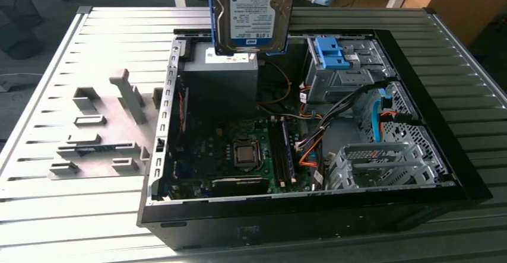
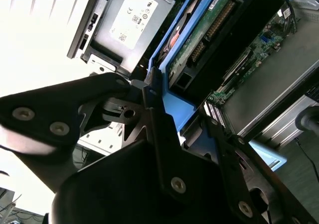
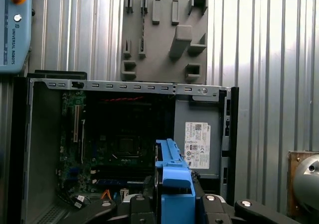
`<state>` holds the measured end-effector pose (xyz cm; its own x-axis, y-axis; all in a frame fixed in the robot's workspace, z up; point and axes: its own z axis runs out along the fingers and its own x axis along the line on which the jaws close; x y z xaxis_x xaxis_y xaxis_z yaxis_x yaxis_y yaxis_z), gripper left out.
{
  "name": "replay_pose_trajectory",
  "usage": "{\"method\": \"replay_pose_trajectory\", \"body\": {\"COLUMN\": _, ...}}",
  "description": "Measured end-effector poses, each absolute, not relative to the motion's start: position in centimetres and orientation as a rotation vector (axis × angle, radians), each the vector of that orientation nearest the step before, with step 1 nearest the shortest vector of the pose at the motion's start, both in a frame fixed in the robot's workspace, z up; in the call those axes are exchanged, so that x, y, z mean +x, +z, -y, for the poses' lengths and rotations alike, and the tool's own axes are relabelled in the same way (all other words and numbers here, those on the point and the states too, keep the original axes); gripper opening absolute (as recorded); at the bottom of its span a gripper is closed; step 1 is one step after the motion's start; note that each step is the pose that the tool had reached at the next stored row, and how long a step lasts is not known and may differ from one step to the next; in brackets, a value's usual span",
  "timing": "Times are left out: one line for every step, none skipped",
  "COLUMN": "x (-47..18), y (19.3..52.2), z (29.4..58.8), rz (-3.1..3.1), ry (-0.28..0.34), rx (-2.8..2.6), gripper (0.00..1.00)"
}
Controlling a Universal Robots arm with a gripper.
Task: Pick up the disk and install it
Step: 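Insert the disk into the insertion slot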
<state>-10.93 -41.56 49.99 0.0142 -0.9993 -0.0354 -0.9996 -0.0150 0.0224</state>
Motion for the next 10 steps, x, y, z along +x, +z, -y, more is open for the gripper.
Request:
{"method": "replay_pose_trajectory", "body": {"x": -10.92, "y": 49.99, "z": 41.56, "rz": -2.198, "ry": 0.064, "rx": -2.231, "gripper": 0.37}}
{"method": "replay_pose_trajectory", "body": {"x": -10.92, "y": 49.99, "z": 41.56, "rz": -2.198, "ry": 0.064, "rx": -2.231, "gripper": 0.37}}
{"method": "replay_pose_trajectory", "body": {"x": -10.92, "y": 49.99, "z": 41.56, "rz": -2.198, "ry": 0.064, "rx": -2.231, "gripper": 0.37}}
{"method": "replay_pose_trajectory", "body": {"x": -10.92, "y": 49.99, "z": 41.56, "rz": -2.198, "ry": 0.064, "rx": -2.231, "gripper": 0.37}}
{"method": "replay_pose_trajectory", "body": {"x": -10.91, "y": 49.99, "z": 41.56, "rz": -2.198, "ry": 0.064, "rx": -2.231, "gripper": 0.37}}
{"method": "replay_pose_trajectory", "body": {"x": -10.91, "y": 49.99, "z": 41.56, "rz": -2.198, "ry": 0.064, "rx": -2.231, "gripper": 0.37}}
{"method": "replay_pose_trajectory", "body": {"x": -10.91, "y": 49.99, "z": 41.56, "rz": -2.198, "ry": 0.064, "rx": -2.231, "gripper": 0.37}}
{"method": "replay_pose_trajectory", "body": {"x": -10.91, "y": 49.99, "z": 41.56, "rz": -2.198, "ry": 0.064, "rx": -2.231, "gripper": 0.37}}
{"method": "replay_pose_trajectory", "body": {"x": -10.91, "y": 49.99, "z": 41.56, "rz": -2.198, "ry": 0.064, "rx": -2.231, "gripper": 0.37}}
{"method": "replay_pose_trajectory", "body": {"x": -10.91, "y": 49.99, "z": 41.57, "rz": -2.198, "ry": 0.064, "rx": -2.231, "gripper": 0.37}}
